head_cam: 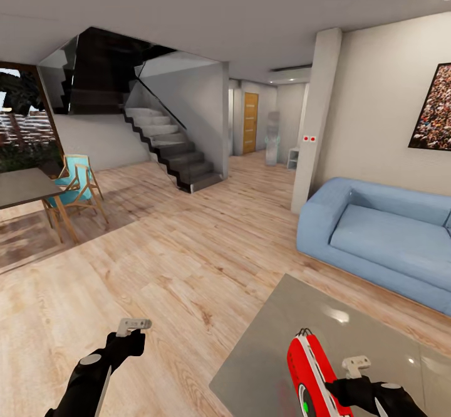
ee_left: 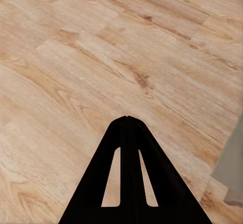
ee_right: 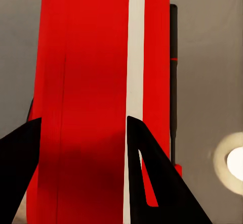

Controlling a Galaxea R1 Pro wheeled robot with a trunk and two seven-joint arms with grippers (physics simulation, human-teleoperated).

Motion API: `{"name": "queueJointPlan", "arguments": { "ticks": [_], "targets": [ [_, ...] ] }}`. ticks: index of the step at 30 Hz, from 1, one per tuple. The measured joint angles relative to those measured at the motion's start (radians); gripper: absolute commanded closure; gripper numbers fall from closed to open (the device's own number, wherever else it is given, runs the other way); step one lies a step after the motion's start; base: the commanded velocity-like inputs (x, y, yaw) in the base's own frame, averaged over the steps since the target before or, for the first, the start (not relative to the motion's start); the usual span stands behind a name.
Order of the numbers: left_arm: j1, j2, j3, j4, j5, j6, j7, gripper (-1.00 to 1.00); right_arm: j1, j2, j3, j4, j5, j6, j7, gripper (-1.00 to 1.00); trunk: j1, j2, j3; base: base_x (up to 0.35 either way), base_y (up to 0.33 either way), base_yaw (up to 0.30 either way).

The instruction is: Turn on the radio receiver that's on the table in the living room.

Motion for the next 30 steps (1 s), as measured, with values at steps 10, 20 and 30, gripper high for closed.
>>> {"name": "queueJointPlan", "arguments": {
  "ticks": [10, 20, 30],
  "targets": [
    [0.0, -0.001, 0.006, 0.0, 0.001, 0.004, -0.004, 1.0, 0.0, 0.0, 0.001, 0.0, 0.0, 0.003, 0.001, 1.0, 0.0, 0.0, 0.0, 0.0, 0.0, 0.0],
    [0.0, -0.001, 0.009, 0.0, 0.001, 0.003, -0.004, 1.0, 0.0, 0.0, 0.002, -0.001, 0.002, 0.001, 0.004, 1.0, 0.008, -0.014, -0.006, 0.0, 0.0, 0.0],
    [0.0, -0.004, 0.008, 0.001, 0.0, 0.001, -0.001, 1.0, 0.0, 0.0, 0.002, -0.001, -0.001, 0.003, 0.004, 1.0, 0.031, -0.056, -0.025, 0.0, 0.0, 0.0]
  ]
}}
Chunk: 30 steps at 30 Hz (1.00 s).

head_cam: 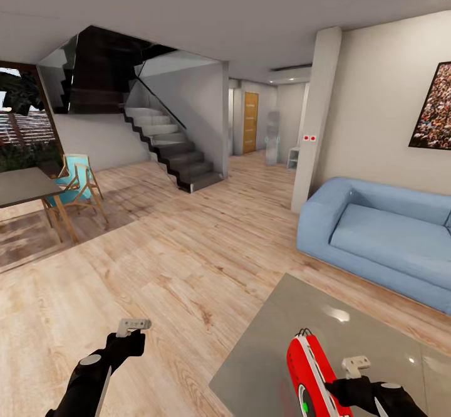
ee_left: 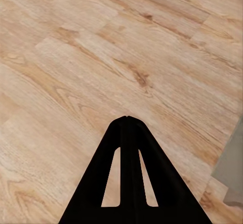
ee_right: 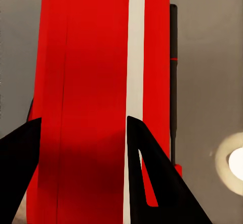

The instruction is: Turn on the radio receiver that's on the table in the living room.

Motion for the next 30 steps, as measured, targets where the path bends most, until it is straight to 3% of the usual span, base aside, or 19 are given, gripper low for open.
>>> {"name": "queueJointPlan", "arguments": {
  "ticks": [7, 30],
  "targets": [
    [0.0, 0.0, 0.0, 0.001, 0.001, -0.001, 0.0, 1.0, 0.0, 0.0, 0.0, 0.001, -0.003, 0.0, 0.005, 1.0, 0.0, 0.0, 0.0, 0.0, 0.0, 0.0],
    [0.0, 0.0, 0.0, 0.011, 0.0, -0.001, 0.004, 1.0, -0.002, 0.001, 0.002, 0.0, -0.004, 0.002, 0.006, 1.0, 0.088, -0.161, -0.072, 0.0, 0.0, 0.0]
  ]
}}
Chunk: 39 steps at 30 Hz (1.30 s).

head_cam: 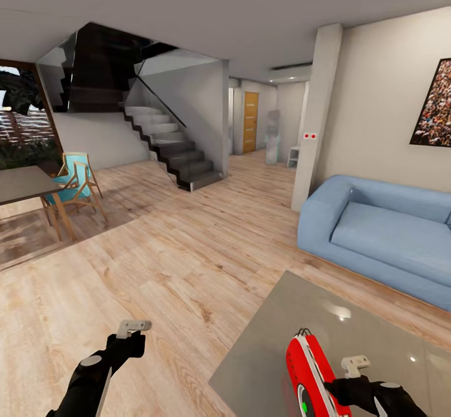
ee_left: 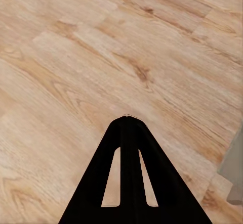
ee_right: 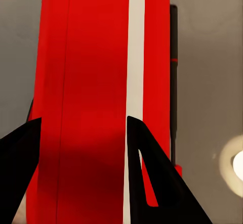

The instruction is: Turn on the radio receiver that's on the table in the living room.

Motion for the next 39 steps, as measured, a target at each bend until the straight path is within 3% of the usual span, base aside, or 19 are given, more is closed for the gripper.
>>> {"name": "queueJointPlan", "arguments": {
  "ticks": [7, 11, 16, 25, 39],
  "targets": [
    [0.0, 0.0, -0.004, 0.026, 0.001, 0.001, 0.011, 1.0, 0.0, 0.0, 0.0, -0.009, 0.0, 0.012, 0.001, 1.0, 0.004, -0.007, -0.003, 0.0, 0.0, 0.0],
    [0.005, -0.023, -0.011, 0.036, -0.004, -0.009, 0.013, 1.0, -0.011, 0.023, 0.005, -0.016, 0.008, 0.007, -0.001, 1.0, 0.004, -0.007, -0.003, 0.0, 0.0, 0.0],
    [0.009, -0.048, -0.011, 0.038, -0.004, -0.009, 0.013, 1.0, -0.024, 0.026, 0.002, -0.023, 0.007, 0.007, 0.0, 1.0, 0.004, -0.007, -0.003, 0.0, 0.0, 0.0],
    [0.01, -0.051, -0.011, 0.039, -0.004, -0.009, 0.013, 1.0, -0.028, 0.027, 0.003, -0.071, 0.008, 0.021, 0.0, 1.0, 0.004, -0.007, -0.003, 0.0, 0.0, 0.0],
    [0.01, -0.052, -0.011, 0.039, -0.004, -0.009, 0.013, 1.0, -0.029, 0.027, 0.003, -0.095, 0.042, 0.091, -0.007, 1.0, 0.004, -0.007, -0.003, 0.0, 0.0, 0.0]
  ]
}}
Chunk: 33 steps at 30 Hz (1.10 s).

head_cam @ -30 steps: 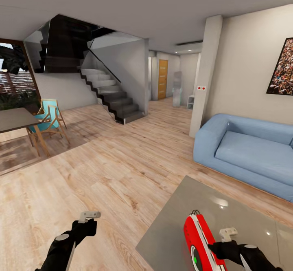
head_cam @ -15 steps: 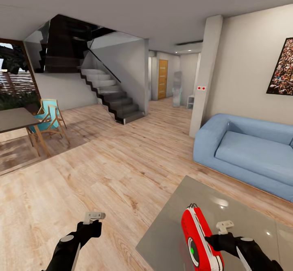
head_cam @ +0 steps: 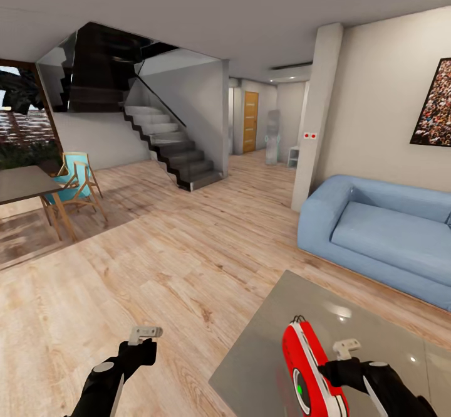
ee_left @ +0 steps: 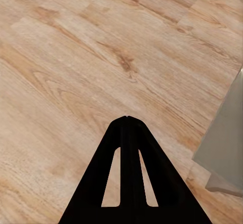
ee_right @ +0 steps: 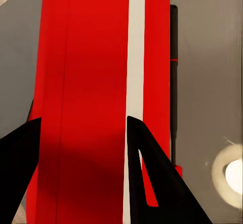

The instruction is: Turn on the radio receiver that's on the table in the living room.

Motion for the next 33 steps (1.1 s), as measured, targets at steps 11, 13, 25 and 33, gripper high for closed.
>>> {"name": "queueJointPlan", "arguments": {
  "ticks": [11, 13, 25, 33],
  "targets": [
    [0.0, 0.0, 0.0, 0.001, 0.0, 0.0, 0.0, 1.0, -0.001, 0.0, -0.002, -0.006, 0.063, 0.128, -0.003, 1.0, 0.0, 0.0, 0.0, 0.0, 0.0, 0.0],
    [0.0, 0.0, 0.0, 0.001, 0.0, 0.0, 0.0, 1.0, -0.002, 0.0, -0.002, -0.007, 0.063, 0.131, -0.003, 1.0, 0.0, 0.0, 0.0, 0.0, 0.0, 0.0],
    [0.0, 0.0, 0.0, 0.0, 0.0, 0.0, 0.0, 1.0, -0.002, 0.001, -0.001, -0.007, 0.062, 0.132, 0.007, 1.0, 0.0, 0.0, 0.0, 0.0, 0.0, 0.0],
    [0.0, 0.0, 0.0, 0.001, 0.0, 0.0, 0.0, 1.0, -0.002, 0.001, -0.002, -0.007, 0.063, 0.132, 0.008, 1.0, 0.0, 0.0, 0.0, 0.0, 0.0, 0.0]
  ]
}}
